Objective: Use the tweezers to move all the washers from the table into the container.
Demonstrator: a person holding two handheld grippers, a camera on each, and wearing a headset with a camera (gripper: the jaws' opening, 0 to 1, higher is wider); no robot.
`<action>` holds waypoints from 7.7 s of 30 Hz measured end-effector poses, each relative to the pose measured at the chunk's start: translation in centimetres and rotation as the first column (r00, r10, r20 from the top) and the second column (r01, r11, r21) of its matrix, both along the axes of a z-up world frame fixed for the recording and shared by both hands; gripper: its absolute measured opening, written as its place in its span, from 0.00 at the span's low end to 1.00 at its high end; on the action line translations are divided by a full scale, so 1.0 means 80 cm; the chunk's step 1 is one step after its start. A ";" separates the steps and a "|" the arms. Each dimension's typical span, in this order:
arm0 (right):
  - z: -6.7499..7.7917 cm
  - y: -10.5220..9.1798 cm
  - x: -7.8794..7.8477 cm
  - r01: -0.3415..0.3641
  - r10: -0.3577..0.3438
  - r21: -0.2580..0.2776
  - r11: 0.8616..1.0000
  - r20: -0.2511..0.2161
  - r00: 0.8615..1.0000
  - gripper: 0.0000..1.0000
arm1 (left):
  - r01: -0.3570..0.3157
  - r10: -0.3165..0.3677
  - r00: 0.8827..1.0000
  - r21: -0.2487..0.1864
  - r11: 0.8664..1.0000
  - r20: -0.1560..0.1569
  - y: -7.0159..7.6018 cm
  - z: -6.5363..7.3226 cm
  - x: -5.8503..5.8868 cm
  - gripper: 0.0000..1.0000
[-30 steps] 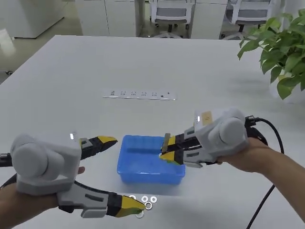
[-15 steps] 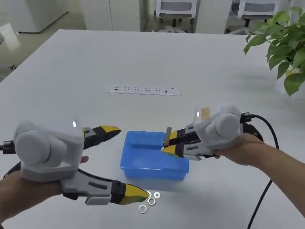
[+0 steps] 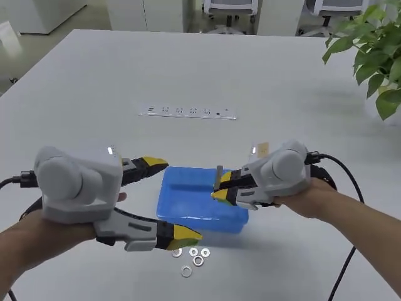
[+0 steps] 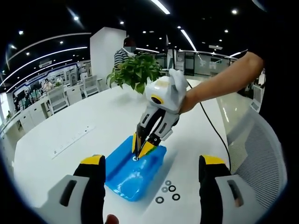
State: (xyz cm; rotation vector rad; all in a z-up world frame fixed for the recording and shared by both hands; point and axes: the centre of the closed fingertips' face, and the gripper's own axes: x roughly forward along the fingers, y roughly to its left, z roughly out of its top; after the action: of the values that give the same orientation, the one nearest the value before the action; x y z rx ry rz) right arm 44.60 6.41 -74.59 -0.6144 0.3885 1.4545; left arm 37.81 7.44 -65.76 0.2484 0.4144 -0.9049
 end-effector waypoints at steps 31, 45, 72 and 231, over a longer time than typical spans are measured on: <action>-0.024 0.006 -0.007 -0.036 0.035 -0.045 0.998 -0.023 0.999 0.11 | 0.019 -0.021 0.999 0.057 0.998 0.036 -0.026 -0.015 0.062 0.27; -0.035 0.008 -0.011 -0.065 0.063 -0.075 0.995 -0.040 0.997 0.11 | 0.052 -0.052 0.999 0.080 0.995 -0.012 -0.030 -0.035 0.063 0.17; -0.035 0.009 -0.013 -0.080 0.077 -0.090 0.993 -0.035 0.996 0.14 | 0.106 -0.108 0.994 0.131 0.986 0.002 -0.036 -0.042 0.063 0.06; -0.003 -0.063 -0.137 0.067 -0.071 -0.035 0.997 -0.127 0.989 0.90 | 0.118 -0.111 0.991 0.104 0.988 -0.068 -0.036 -0.051 -0.051 0.05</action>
State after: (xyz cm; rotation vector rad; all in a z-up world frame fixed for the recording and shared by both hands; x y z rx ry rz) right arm 33.67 1.37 -74.86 -0.5287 0.5286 1.4275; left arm 33.70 4.55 -69.84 0.3470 0.5116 -1.0063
